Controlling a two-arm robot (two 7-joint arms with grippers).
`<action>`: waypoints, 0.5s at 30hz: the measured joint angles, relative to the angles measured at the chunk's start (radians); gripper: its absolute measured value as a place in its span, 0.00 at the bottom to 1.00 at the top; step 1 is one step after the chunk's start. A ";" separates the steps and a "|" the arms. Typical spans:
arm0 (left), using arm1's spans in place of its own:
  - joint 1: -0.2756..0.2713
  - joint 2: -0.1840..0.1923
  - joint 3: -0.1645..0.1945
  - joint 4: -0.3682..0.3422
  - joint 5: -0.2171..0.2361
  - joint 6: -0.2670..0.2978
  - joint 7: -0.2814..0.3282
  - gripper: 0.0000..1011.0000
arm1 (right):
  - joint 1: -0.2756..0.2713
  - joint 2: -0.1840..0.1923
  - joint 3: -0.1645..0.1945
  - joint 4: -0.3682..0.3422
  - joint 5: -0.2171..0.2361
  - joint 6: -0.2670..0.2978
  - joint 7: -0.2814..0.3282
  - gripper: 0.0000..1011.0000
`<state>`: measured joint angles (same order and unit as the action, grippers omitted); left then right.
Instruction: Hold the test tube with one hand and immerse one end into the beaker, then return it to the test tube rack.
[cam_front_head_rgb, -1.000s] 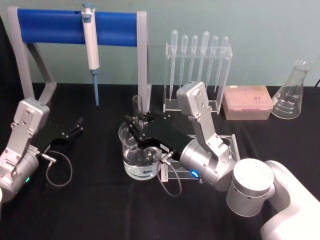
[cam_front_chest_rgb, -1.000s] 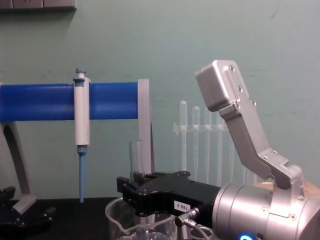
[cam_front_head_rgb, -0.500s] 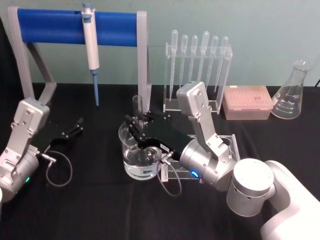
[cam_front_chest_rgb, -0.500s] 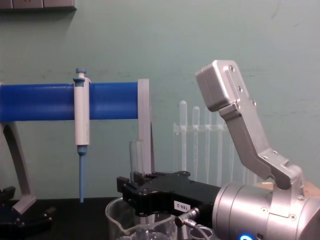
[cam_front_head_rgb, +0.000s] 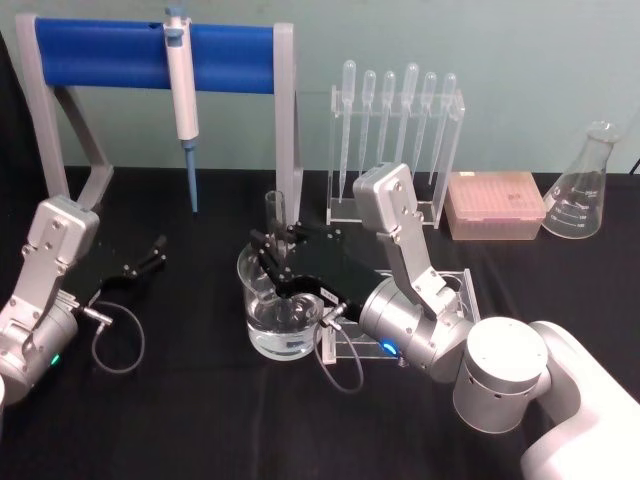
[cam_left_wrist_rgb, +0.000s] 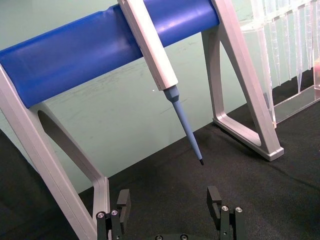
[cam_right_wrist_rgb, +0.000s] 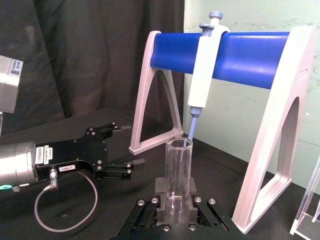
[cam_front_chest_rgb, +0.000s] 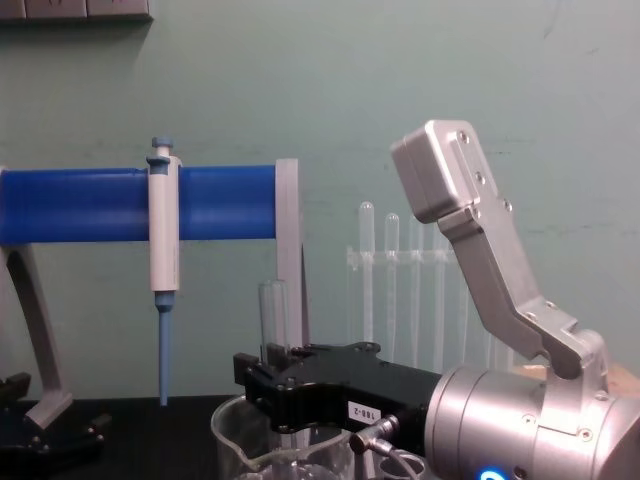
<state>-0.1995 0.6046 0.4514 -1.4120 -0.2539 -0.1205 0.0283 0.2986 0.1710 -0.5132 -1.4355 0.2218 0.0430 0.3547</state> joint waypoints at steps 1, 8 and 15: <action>0.000 0.000 0.000 0.000 0.000 0.000 0.000 0.99 | 0.000 0.000 0.000 0.000 0.000 0.000 0.000 0.22; 0.000 0.000 0.000 0.000 0.000 0.000 0.000 0.99 | 0.000 0.000 0.000 0.000 0.000 0.000 0.000 0.22; 0.000 0.000 0.000 0.000 0.000 0.000 0.000 0.99 | 0.000 0.000 0.000 0.000 0.000 0.000 0.000 0.22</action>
<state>-0.1995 0.6047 0.4514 -1.4120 -0.2539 -0.1205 0.0283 0.2986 0.1710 -0.5132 -1.4355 0.2218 0.0430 0.3547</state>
